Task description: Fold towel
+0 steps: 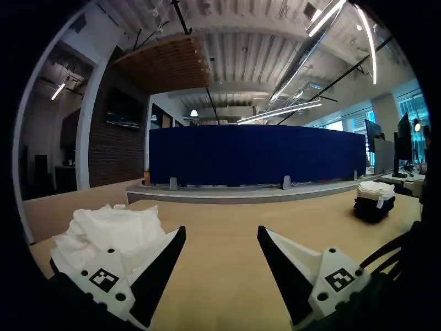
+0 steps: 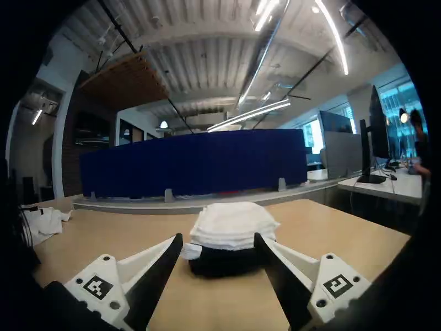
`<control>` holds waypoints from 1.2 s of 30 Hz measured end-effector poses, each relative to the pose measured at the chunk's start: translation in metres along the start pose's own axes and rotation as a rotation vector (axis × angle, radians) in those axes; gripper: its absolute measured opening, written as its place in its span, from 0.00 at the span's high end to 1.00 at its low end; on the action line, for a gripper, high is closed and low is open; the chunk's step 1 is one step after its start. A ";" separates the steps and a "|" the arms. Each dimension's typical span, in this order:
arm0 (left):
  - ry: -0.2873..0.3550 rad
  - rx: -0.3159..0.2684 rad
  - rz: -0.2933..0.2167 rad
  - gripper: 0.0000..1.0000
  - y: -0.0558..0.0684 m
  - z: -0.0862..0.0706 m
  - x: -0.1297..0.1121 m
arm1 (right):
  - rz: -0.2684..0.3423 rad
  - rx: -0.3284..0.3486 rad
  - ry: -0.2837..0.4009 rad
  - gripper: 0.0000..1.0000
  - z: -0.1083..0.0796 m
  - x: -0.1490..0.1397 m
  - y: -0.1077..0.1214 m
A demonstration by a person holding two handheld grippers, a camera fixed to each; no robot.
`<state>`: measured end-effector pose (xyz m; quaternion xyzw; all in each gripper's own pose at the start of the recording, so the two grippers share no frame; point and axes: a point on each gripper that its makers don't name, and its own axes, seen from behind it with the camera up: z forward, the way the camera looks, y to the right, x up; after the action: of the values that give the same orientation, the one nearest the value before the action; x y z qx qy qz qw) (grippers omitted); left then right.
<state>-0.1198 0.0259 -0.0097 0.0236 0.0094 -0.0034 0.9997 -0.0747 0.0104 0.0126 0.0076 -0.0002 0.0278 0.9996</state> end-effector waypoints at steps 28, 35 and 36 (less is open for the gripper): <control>0.000 -0.001 0.000 0.04 0.000 0.002 -0.001 | -0.081 -0.002 -0.001 0.00 0.003 -0.008 -0.006; 0.000 -0.001 0.000 0.03 0.000 0.001 -0.001 | -0.079 -0.002 -0.001 0.00 0.004 -0.009 -0.007; 0.000 -0.001 0.000 0.03 0.000 0.001 -0.001 | -0.080 -0.002 -0.001 0.00 0.004 -0.009 -0.007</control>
<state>-0.1206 0.0261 -0.0083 0.0233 0.0093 -0.0036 0.9997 -0.0830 0.0032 0.0162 0.0063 -0.0002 -0.0120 0.9999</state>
